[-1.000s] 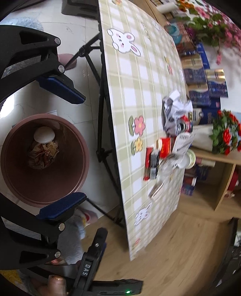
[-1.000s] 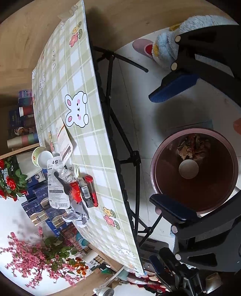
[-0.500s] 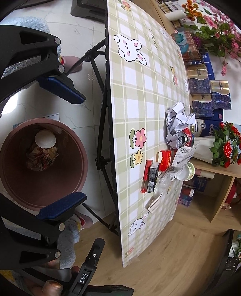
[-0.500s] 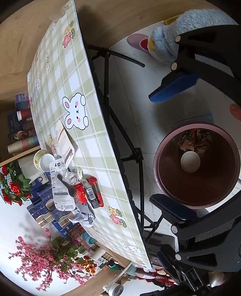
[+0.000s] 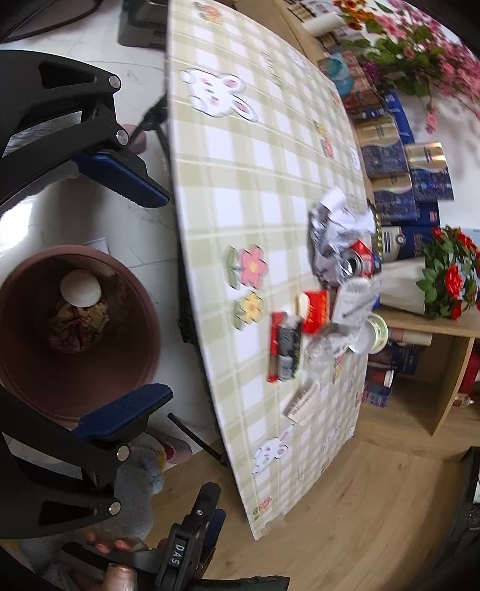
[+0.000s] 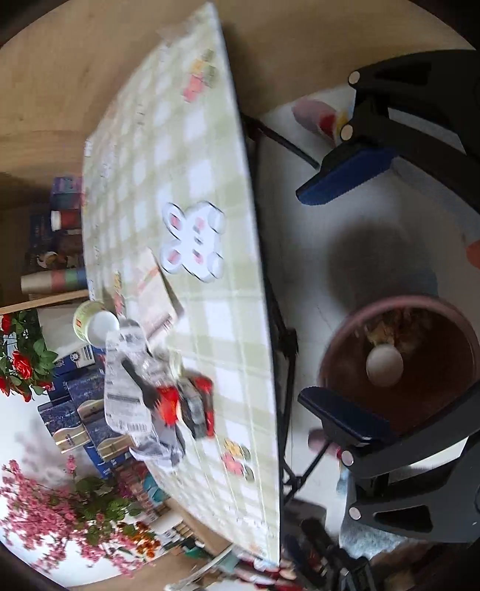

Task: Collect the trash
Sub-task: 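Move both tools from the bin back toward the table, then grasp the black Face tissue pack with the left gripper while the right grasps the rainbow-printed card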

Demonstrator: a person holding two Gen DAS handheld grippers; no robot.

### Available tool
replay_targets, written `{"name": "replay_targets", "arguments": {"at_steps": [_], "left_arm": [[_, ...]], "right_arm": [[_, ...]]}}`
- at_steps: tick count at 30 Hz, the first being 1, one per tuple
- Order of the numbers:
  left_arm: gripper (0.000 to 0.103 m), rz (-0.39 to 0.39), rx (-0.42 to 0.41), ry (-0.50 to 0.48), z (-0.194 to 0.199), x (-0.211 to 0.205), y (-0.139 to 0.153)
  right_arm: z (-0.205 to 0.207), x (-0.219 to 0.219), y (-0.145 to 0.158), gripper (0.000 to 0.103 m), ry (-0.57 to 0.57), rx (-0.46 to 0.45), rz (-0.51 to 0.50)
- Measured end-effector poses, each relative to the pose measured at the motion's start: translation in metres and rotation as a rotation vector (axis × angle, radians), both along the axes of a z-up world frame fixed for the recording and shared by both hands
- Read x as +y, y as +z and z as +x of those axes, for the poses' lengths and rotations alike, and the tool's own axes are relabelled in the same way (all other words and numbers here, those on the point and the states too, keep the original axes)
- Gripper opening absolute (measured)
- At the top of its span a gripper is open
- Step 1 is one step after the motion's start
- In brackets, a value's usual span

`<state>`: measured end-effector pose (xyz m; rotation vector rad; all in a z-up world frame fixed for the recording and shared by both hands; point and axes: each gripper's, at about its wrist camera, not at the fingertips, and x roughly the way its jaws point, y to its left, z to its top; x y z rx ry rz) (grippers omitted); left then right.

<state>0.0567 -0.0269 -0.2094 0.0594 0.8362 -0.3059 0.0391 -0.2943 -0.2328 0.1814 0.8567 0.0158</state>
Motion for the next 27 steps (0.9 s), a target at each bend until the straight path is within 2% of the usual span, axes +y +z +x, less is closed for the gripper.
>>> {"name": "replay_targets", "arguments": {"at_steps": [5,10,14,18,20,22,24,26,27], "left_arm": [[0.094,0.009,0.013,-0.059,0.037,-0.042,0.015],[0.094,-0.011,0.083,-0.068,0.089,-0.086,0.015],[0.094,0.054,0.106,-0.054,0.128,-0.108,0.004],[0.094,0.196,0.102,-0.071,0.15,-0.124,-0.014],[0.094,0.21,0.12,-0.057,0.159,-0.124,-0.021],[0.094,0.181,0.126,-0.038,0.164,-0.119,-0.023],[0.09,0.149,0.128,-0.03,0.166,-0.114,-0.024],[0.071,0.106,0.142,-0.038,0.167,-0.11,-0.023],[0.068,0.079,0.153,-0.039,0.168,-0.107,-0.023]], "right_arm": [[0.018,-0.017,0.009,0.097,-0.013,-0.013,-0.033],[0.034,-0.028,0.012,0.097,-0.026,-0.017,-0.025],[0.043,-0.035,0.011,0.097,-0.008,-0.007,-0.021],[0.053,-0.037,0.011,0.097,0.016,-0.001,-0.072],[0.059,-0.037,0.012,0.097,0.042,-0.009,-0.091],[0.066,-0.034,0.014,0.097,0.067,-0.018,-0.121],[0.075,-0.028,0.014,0.097,0.097,-0.026,-0.161],[0.089,-0.021,0.013,0.097,0.132,-0.028,-0.194],[0.095,-0.017,0.013,0.097,0.148,-0.028,-0.203]]}}
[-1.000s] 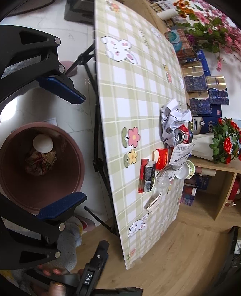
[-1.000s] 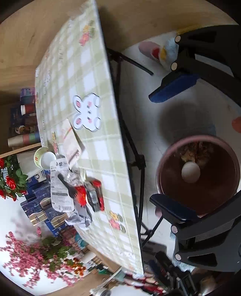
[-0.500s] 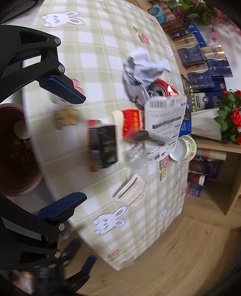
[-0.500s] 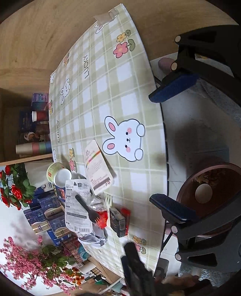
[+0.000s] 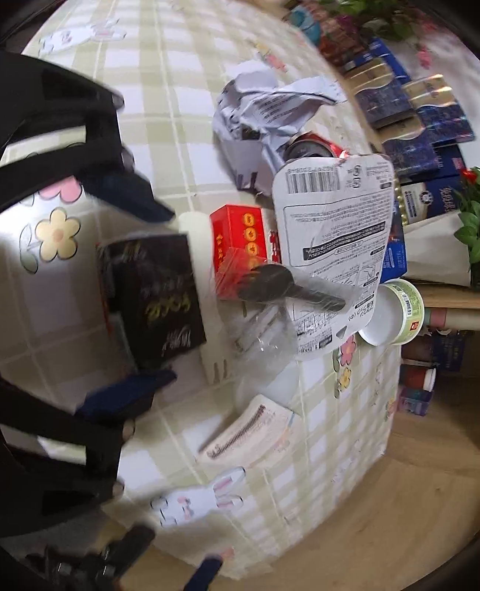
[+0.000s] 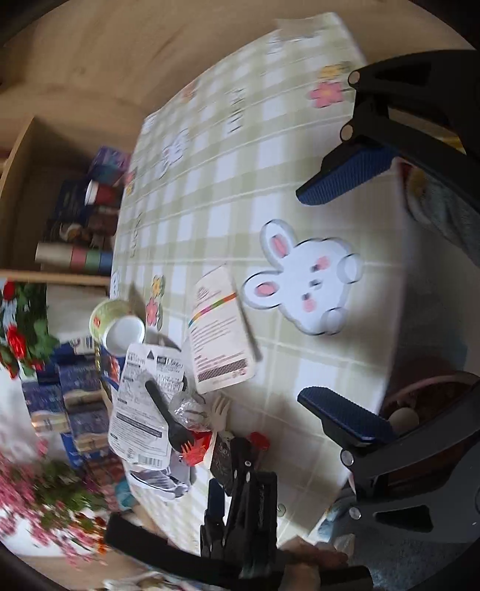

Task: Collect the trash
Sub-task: 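Grasp the black Face tissue pack with the left gripper while the right grasps the rainbow-printed card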

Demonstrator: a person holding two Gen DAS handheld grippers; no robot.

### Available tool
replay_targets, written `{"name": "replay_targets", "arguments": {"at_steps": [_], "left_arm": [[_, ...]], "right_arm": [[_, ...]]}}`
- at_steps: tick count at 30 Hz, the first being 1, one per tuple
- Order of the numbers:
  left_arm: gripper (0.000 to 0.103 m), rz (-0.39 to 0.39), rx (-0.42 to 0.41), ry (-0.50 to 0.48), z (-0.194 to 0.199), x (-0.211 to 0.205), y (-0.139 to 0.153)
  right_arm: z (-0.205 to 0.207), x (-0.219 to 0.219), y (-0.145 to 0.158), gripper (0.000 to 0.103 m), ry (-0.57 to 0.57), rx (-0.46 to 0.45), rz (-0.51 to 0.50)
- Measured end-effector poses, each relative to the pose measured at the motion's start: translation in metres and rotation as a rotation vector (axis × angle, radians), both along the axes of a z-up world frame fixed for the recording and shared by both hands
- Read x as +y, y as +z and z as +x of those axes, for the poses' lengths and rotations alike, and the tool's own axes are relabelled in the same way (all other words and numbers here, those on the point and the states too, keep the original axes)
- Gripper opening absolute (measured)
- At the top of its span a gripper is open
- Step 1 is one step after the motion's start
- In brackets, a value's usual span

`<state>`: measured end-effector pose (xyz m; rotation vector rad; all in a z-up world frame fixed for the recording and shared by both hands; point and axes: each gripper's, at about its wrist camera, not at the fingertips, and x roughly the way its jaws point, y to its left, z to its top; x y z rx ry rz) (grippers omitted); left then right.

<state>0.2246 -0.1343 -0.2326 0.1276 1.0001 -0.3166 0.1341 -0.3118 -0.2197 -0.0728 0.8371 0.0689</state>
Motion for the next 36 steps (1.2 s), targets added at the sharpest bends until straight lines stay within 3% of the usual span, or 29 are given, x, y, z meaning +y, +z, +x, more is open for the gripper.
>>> {"name": "replay_targets", "arguments": {"at_steps": [4,7,9,16,20,24,27,32,36], "left_arm": [[0.066,-0.086,0.009,0.034,-0.006,0.015,0.009],[0.066,-0.132,-0.018,0.055,-0.011,0.028,0.021],[0.065,-0.154,-0.038,0.069,-0.015,0.038,0.03],[0.065,-0.223,-0.083,0.09,-0.038,0.08,0.053],[0.065,-0.239,-0.096,0.094,-0.051,0.1,0.057],[0.065,-0.245,-0.115,0.097,-0.068,0.113,0.058],[0.065,-0.272,-0.118,0.094,-0.081,0.119,0.057],[0.065,-0.287,-0.106,0.092,-0.094,0.122,0.054],[0.065,-0.29,-0.103,0.087,-0.102,0.122,0.054]], "right_arm": [[0.027,0.02,-0.002,0.097,0.067,0.005,-0.043],[0.053,0.039,-0.009,0.095,0.11,0.06,-0.093],[0.066,0.049,-0.012,0.085,0.124,0.072,-0.112],[0.093,0.066,-0.025,0.074,0.174,0.086,-0.193],[0.098,0.056,-0.023,0.053,0.164,0.114,-0.13],[0.085,0.041,0.001,0.029,0.14,0.055,-0.021],[0.067,0.022,0.026,0.021,0.094,-0.021,0.105],[0.042,-0.016,0.047,0.017,-0.052,-0.095,0.32],[0.027,-0.039,0.049,0.016,-0.16,-0.12,0.399]]}}
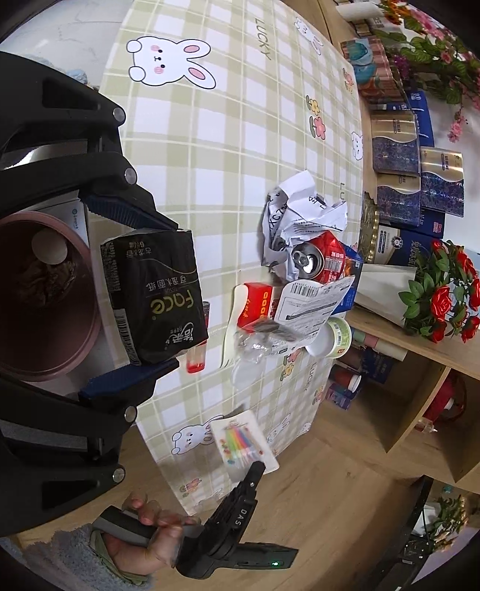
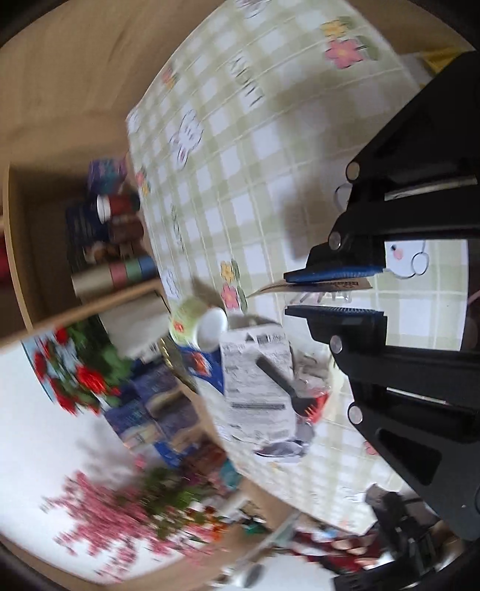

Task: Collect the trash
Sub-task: 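Grasp the black Face tissue pack with the left gripper while the right grasps the rainbow-printed card, then carry the rainbow card into the bin with the right gripper while the left holds the tissue pack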

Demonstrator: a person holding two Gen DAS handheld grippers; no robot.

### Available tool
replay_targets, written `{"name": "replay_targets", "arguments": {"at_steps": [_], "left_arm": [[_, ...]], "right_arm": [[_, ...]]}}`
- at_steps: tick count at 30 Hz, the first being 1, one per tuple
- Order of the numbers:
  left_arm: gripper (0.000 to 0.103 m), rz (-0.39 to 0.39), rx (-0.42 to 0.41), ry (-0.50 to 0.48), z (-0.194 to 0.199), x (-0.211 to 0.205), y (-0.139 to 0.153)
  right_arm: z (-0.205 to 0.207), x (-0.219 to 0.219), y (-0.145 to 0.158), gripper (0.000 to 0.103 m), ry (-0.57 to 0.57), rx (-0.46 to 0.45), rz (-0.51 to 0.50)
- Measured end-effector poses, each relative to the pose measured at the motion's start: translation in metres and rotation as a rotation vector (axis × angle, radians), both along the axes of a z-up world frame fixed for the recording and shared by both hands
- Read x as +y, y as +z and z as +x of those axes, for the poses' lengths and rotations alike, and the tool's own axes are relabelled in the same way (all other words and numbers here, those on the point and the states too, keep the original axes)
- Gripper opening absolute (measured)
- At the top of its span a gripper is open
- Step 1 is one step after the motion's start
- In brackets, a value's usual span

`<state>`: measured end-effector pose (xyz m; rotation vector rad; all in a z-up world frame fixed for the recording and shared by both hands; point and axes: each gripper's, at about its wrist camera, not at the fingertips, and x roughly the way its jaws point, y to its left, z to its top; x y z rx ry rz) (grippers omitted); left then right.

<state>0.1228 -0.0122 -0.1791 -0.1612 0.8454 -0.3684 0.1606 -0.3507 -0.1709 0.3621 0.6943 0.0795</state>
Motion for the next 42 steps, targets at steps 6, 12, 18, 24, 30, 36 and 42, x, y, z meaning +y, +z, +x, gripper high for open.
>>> {"name": "replay_targets", "arguments": {"at_steps": [6,12,18,24,30,36,42], "left_arm": [[0.065,-0.008,0.012,-0.003,-0.007,0.0,-0.004],[0.065,-0.014,0.026,-0.004,-0.012,-0.002,-0.009],[0.065,-0.021,0.039,0.003,-0.013,0.001,-0.013],[0.065,-0.029,0.039,0.003,-0.016,0.003,-0.013],[0.065,-0.037,0.025,0.009,-0.027,0.012,-0.006],[0.065,-0.018,0.0,0.032,-0.052,0.026,0.003],[0.065,-0.013,-0.014,0.04,-0.079,0.035,0.007]], "right_arm": [[-0.019,-0.002,-0.004,0.016,-0.011,0.011,-0.002],[-0.018,0.001,-0.017,0.017,-0.011,0.067,-0.058],[-0.018,-0.006,-0.022,0.017,-0.042,0.058,-0.011],[-0.022,-0.002,-0.018,0.016,-0.018,0.049,-0.006],[-0.037,0.01,-0.006,0.015,0.012,0.012,0.035],[-0.061,0.03,0.008,0.015,0.098,-0.026,0.099],[-0.094,0.06,0.009,0.015,0.234,-0.027,0.136]]}}
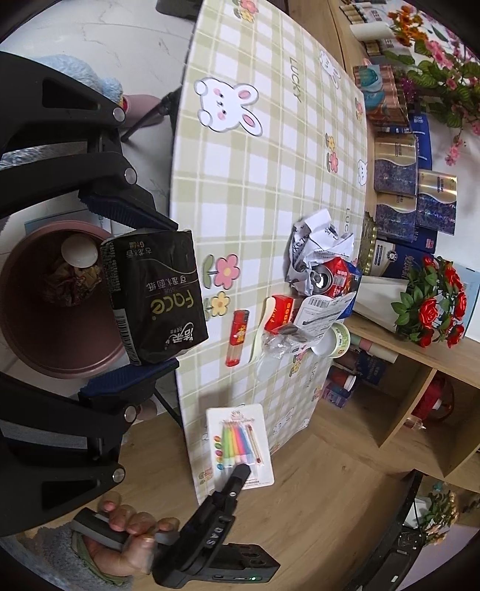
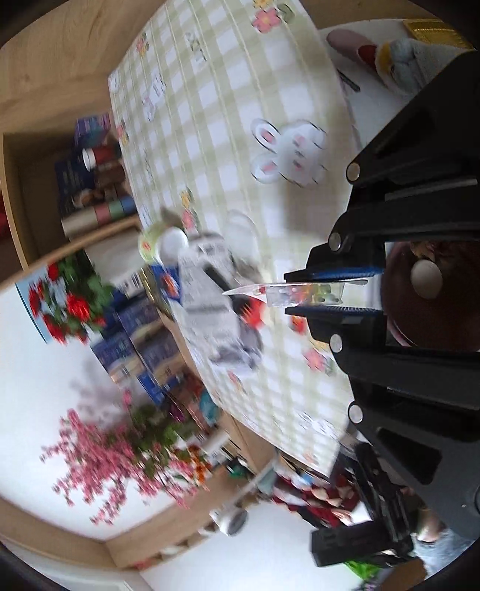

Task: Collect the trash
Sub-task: 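Carry the rainbow card into the bin with the right gripper while the left holds the tissue pack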

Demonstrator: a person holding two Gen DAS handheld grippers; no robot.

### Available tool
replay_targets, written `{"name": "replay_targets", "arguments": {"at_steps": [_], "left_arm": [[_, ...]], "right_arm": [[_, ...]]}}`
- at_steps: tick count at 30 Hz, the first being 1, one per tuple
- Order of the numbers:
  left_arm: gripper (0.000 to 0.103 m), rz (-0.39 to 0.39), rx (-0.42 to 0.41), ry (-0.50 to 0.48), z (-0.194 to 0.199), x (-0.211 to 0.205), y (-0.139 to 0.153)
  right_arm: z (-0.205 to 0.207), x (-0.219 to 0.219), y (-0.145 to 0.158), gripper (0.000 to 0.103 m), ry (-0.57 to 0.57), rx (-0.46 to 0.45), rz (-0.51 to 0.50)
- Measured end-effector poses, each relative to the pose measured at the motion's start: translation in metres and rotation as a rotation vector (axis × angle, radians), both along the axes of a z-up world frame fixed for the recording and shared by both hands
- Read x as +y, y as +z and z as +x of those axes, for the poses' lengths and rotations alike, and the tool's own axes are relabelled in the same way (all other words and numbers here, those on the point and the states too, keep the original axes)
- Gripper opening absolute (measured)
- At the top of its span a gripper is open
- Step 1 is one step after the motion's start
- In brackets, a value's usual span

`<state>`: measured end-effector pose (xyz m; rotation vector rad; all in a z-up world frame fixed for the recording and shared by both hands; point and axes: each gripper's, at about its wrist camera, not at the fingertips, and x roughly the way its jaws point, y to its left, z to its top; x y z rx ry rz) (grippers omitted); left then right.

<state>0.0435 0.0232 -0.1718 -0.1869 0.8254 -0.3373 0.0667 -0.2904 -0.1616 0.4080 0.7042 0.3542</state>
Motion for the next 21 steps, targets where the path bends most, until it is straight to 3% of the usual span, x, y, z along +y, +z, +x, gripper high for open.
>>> {"name": "replay_targets", "arguments": {"at_steps": [6,10,21], "left_arm": [[0.065,-0.007,-0.009,0.013,-0.018,0.01,0.003],[0.065,-0.018,-0.013,0.026,-0.024,0.015,0.004],[0.065,-0.003,-0.014,0.037,-0.031,0.019,0.0]], "right_arm": [[-0.027,0.037,-0.009,0.015,0.184,0.055,0.019],[-0.033,0.072,-0.032,0.015,0.288,0.162,-0.056],[-0.015,0.1,-0.133,0.016,0.289,0.482,-0.106]]}}
